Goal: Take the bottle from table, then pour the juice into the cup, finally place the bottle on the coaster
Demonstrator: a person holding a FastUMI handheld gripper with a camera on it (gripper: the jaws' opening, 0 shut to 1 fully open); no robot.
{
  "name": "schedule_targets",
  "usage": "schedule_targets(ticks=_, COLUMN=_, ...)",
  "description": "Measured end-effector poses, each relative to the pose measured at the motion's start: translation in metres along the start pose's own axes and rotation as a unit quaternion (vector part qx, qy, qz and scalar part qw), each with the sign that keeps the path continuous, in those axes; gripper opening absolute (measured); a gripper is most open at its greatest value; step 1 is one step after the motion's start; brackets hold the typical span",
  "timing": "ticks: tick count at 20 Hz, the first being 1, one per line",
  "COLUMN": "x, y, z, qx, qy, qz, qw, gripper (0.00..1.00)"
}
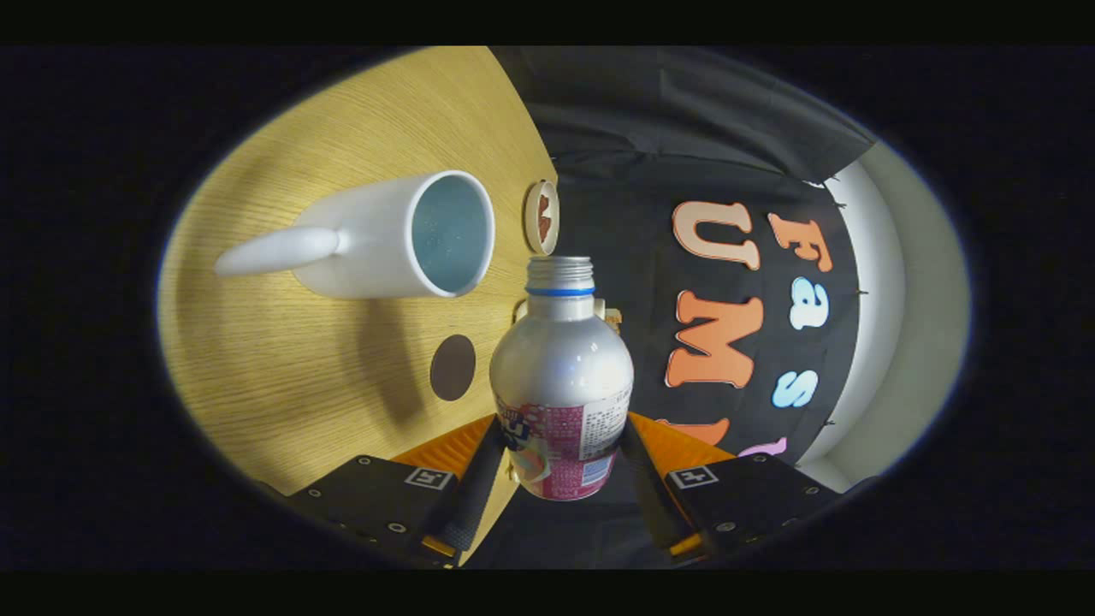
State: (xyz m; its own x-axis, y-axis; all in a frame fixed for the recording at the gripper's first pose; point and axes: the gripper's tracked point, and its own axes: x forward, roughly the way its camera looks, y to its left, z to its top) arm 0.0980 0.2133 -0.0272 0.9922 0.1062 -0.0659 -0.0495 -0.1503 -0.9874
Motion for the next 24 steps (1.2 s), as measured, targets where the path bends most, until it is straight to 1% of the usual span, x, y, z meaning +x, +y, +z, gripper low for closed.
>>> schedule_targets(ticks=8, x=0.0024, y=-0.0037, z=-0.0001, qx=-0.046, qy=-0.003, qz=-0.008, qw=0.999, gripper=0.76)
schedule_targets(ticks=24, x=0.0038, y=-0.0069, z=0.0066, qx=-0.126, qy=-0.004, qz=0.004, qw=0.992, gripper=0.76)
